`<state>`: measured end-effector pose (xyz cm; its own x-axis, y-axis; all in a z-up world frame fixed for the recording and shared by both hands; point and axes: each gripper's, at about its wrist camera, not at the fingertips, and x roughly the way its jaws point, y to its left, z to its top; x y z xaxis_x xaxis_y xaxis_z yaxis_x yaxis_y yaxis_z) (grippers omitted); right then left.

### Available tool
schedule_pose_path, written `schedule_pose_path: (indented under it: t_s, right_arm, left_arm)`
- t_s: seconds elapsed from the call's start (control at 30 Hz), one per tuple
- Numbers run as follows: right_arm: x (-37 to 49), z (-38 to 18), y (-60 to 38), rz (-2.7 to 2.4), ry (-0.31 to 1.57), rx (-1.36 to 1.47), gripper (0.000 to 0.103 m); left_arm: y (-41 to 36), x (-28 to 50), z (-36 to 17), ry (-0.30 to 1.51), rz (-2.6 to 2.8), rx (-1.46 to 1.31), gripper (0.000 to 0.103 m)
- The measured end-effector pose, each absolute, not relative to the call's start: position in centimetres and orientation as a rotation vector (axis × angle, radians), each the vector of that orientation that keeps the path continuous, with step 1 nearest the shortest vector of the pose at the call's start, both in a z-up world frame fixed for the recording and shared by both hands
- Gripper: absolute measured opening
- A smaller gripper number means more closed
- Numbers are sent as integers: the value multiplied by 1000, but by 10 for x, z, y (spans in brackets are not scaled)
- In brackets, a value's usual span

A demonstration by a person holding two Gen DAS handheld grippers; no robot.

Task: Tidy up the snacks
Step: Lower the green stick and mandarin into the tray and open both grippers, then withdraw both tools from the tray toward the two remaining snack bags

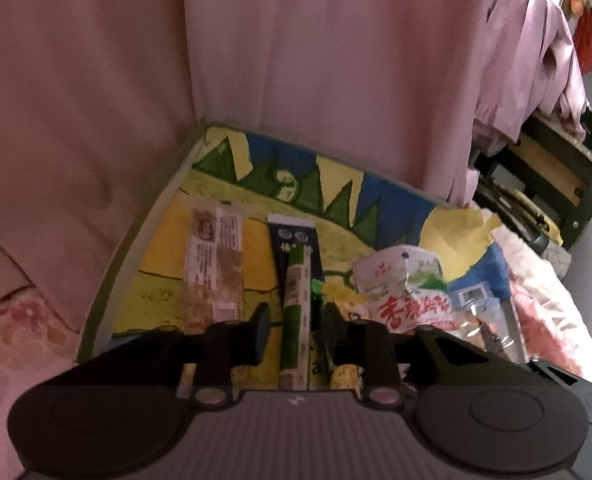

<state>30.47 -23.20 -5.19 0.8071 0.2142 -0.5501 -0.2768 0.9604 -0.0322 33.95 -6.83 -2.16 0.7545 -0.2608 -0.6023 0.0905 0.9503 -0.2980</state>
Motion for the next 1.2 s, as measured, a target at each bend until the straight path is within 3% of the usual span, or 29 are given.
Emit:
schedule_pose_path:
  t_s: [0.13,0.3,0.47,0.53,0.8,1.2]
  right_arm:
    - [296,-37,-241,220,522,-97,71]
    - [275,-13,-255,136,436,-72,88]
    - [250,11,-262,98,367,-65,97]
    - [236,20,-264,84,340,-54,102]
    - [180,37,-261,122,315,-102,102]
    - [130,32,-249,200,403,-117,102]
  left_arm:
    - [-64,327,-4,634,-196,-273,55]
    - [-62,304,22,534,-169,-254,87]
    - [-60,277,46,463,-151,-226,102]
    - [-59,265,53,462,-144,-213,102]
    - [-47,215,70,452,-120,-154,103]
    - [-27,135,34,615,-92,-16,103]
